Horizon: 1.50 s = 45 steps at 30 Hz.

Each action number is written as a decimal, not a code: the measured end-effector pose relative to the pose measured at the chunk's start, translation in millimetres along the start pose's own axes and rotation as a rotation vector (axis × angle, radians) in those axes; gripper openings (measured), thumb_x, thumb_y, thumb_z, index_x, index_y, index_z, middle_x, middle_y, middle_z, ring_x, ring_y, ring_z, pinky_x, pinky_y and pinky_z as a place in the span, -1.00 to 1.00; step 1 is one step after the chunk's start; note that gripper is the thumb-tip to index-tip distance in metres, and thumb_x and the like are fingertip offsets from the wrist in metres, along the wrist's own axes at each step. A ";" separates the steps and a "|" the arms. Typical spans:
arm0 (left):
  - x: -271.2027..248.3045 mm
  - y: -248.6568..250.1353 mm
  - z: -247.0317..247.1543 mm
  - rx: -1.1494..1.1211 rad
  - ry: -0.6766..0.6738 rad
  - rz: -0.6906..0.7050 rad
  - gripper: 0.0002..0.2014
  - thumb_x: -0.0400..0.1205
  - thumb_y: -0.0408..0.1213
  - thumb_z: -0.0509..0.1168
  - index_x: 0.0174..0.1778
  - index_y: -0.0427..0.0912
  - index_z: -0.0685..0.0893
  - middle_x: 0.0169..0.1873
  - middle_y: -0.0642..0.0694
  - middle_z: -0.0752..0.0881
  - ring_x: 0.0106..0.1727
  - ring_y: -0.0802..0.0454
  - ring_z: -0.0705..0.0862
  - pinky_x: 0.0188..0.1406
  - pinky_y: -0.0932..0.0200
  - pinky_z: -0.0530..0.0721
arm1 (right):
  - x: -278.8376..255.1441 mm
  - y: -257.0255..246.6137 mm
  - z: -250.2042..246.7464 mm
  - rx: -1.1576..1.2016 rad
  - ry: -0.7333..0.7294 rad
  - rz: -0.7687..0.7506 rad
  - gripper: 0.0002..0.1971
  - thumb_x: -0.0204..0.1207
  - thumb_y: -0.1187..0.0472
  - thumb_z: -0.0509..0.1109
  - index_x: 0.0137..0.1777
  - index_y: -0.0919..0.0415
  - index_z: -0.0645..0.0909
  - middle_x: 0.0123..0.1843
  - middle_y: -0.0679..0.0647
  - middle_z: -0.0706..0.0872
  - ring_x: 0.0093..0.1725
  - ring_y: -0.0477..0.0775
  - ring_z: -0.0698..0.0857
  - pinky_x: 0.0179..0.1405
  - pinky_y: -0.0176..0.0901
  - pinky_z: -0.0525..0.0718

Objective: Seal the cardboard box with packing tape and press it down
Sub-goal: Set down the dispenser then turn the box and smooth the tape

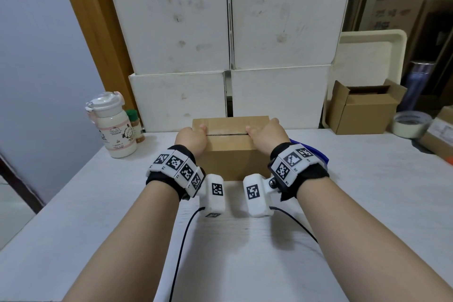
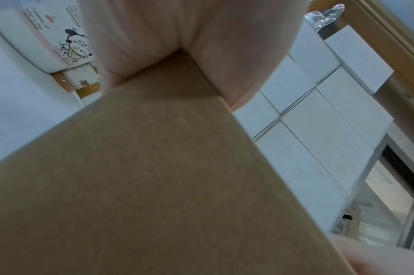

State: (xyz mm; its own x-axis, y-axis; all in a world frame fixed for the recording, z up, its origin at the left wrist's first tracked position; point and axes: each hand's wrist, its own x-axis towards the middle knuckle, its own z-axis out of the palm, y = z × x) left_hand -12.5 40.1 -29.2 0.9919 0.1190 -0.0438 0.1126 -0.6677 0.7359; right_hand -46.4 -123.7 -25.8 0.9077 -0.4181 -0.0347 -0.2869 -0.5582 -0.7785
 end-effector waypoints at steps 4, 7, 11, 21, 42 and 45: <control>-0.3 -0.2 1.1 -0.036 0.013 -0.015 -0.46 0.79 -0.07 -0.08 0.45 -0.47 0.44 0.43 -0.39 0.51 0.46 -0.28 0.48 0.40 0.03 0.39 | -2.5 -0.4 -1.0 -0.013 0.015 -0.005 -0.44 0.69 0.03 0.18 0.54 0.38 0.19 0.42 0.27 0.54 0.35 0.24 0.57 -0.05 -0.18 0.41; 0.9 -1.3 2.4 -0.076 0.042 -0.021 -0.47 0.80 -0.10 -0.11 0.37 -0.49 0.51 0.37 -0.40 0.56 0.41 -0.28 0.51 0.35 0.04 0.42 | -3.0 2.5 -2.0 -0.027 0.054 -0.019 -0.54 0.72 0.06 0.09 0.48 0.37 0.32 0.37 0.27 0.57 0.32 0.25 0.59 -0.02 -0.15 0.44; -0.5 -1.2 4.7 -0.150 0.080 -0.043 -0.46 0.81 -0.14 -0.15 0.35 -0.52 0.52 0.35 -0.43 0.57 0.40 -0.28 0.52 0.34 0.05 0.41 | -3.0 8.6 -0.2 -0.004 0.097 -0.050 -0.61 0.74 0.10 0.03 0.31 0.37 0.49 0.27 0.28 0.64 0.24 0.26 0.61 -0.04 -0.15 0.41; 4.3 -10.0 3.9 -0.232 -0.049 0.036 0.13 0.07 0.52 0.34 0.47 -0.16 0.47 0.30 -0.06 0.67 0.27 -0.08 0.66 0.29 0.01 0.63 | -5.4 3.0 -3.0 0.000 -0.062 0.027 -0.09 0.42 -0.40 0.24 0.54 0.32 0.26 0.43 0.20 0.52 0.39 0.24 0.53 0.18 -0.03 0.51; 9.3 -10.7 -2.3 -0.081 -0.051 0.072 -0.46 0.64 0.05 0.21 0.35 -0.33 0.53 0.25 -0.21 0.63 0.26 -0.17 0.60 0.18 0.07 0.54 | 5.3 21.0 -23.6 0.111 -0.179 -0.058 -0.60 0.60 -0.02 0.28 0.20 0.32 0.61 0.08 0.23 0.75 0.07 0.28 0.75 0.11 0.14 0.75; 10.9 -11.8 -2.0 -0.092 -0.052 0.062 -0.46 0.66 0.04 0.18 0.38 -0.34 0.53 0.28 -0.24 0.63 0.29 -0.20 0.60 0.31 -0.01 0.57 | 5.2 21.0 -18.7 0.104 -0.120 -0.078 -0.64 0.61 0.01 0.27 0.06 0.33 0.66 -0.03 0.21 0.72 -0.01 0.24 0.69 0.03 0.03 0.68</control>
State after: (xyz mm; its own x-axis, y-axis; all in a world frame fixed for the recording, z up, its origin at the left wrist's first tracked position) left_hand -3.1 50.7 -37.0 0.9988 0.0393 -0.0295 0.0472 -0.6019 0.7972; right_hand -53.5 -151.0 -30.6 0.9578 -0.2846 -0.0408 -0.1863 -0.5063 -0.8420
